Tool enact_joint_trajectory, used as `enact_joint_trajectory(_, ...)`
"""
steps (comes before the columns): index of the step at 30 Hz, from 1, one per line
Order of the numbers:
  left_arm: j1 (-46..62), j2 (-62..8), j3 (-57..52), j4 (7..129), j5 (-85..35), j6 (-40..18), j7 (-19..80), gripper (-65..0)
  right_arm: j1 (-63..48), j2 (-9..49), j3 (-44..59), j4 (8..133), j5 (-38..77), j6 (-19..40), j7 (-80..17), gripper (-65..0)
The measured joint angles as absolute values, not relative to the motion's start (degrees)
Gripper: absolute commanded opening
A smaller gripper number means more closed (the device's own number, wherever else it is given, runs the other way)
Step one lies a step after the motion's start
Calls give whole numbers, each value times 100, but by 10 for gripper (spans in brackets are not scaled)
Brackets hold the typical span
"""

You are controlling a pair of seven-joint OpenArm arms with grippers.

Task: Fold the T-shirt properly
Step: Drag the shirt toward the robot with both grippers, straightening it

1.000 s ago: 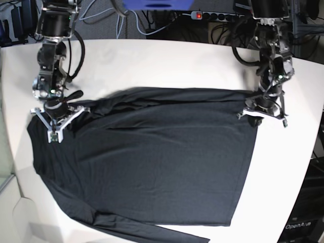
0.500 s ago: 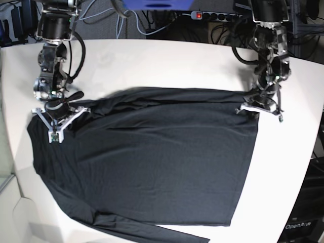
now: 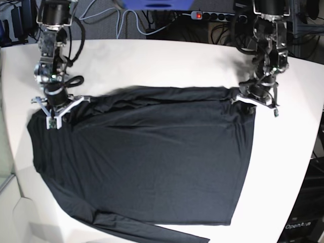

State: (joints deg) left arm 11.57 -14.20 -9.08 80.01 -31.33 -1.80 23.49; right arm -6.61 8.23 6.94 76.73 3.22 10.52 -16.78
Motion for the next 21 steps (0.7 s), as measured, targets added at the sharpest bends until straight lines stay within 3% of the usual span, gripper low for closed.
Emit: enact_joint_trajectory(21,1734,-1872,-923,8075,-3240,-327,2003,-639,-1817,856,738,7778,475,1007,-137,-649)
